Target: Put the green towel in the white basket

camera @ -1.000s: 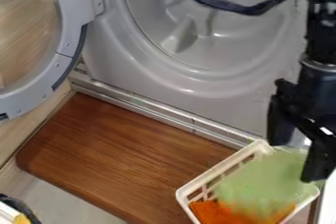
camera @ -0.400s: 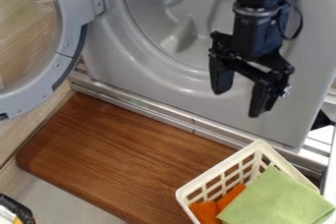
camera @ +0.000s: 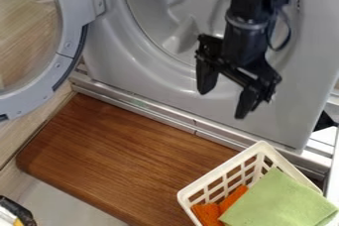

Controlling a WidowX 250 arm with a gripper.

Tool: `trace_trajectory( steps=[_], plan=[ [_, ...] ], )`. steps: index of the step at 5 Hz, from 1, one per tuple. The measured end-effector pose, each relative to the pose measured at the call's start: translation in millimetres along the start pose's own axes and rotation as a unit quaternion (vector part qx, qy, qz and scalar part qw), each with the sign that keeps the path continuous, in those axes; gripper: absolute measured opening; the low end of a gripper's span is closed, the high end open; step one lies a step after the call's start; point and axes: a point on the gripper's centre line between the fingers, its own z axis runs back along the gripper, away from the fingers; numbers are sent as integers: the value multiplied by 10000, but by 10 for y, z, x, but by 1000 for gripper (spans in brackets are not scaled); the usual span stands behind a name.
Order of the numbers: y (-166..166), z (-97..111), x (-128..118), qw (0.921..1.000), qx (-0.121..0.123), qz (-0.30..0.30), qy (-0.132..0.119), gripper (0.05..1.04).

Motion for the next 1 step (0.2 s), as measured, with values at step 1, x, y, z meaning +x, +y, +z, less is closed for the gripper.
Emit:
trace_trajectory(
  steps=[1],
  plan=[
    [-12, -205, -151, 9997, 160, 180, 63, 1001]
  ],
)
